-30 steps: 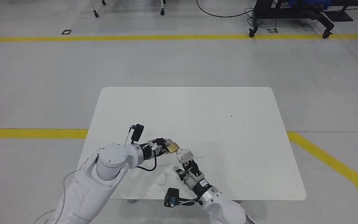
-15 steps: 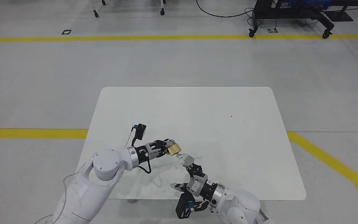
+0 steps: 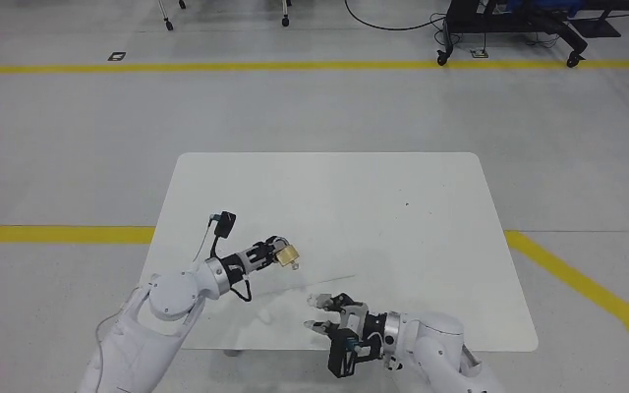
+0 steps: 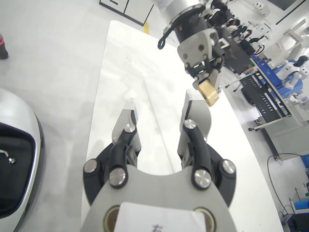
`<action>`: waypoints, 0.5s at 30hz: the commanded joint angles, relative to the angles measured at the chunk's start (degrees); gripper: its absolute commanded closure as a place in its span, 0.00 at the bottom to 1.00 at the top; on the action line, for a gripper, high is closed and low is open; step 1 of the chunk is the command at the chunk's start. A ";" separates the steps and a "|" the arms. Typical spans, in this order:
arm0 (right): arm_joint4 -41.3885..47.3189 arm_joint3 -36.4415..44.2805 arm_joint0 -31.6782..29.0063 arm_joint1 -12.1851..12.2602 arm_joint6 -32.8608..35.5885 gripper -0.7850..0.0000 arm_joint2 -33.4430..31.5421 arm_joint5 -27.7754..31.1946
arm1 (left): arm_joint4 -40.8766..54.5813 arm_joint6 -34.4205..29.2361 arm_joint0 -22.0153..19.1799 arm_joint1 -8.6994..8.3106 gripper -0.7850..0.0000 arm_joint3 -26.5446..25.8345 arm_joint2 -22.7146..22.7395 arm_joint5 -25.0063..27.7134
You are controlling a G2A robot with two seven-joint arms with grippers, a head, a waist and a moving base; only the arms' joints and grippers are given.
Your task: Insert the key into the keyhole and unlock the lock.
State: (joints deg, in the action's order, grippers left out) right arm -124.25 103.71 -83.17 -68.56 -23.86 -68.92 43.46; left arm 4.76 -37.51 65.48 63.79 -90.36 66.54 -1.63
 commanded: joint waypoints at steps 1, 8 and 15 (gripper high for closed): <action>-0.86 -0.83 1.15 -0.07 2.55 1.00 1.28 0.15 | 0.14 -2.64 0.76 -0.31 1.00 -0.99 0.85 2.13; -0.79 -1.84 3.86 -0.04 2.61 1.00 4.85 1.49 | 1.81 -7.77 1.37 -0.59 1.00 -2.33 1.16 3.05; -1.16 -2.67 4.27 0.59 -1.97 1.00 5.58 -1.60 | 9.63 -13.08 0.57 -0.34 1.00 -0.42 0.93 4.45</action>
State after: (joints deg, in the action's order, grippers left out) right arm -125.53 101.26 -78.98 -68.01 -25.55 -63.49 42.52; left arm 12.94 -49.82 66.17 63.38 -91.03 67.66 2.62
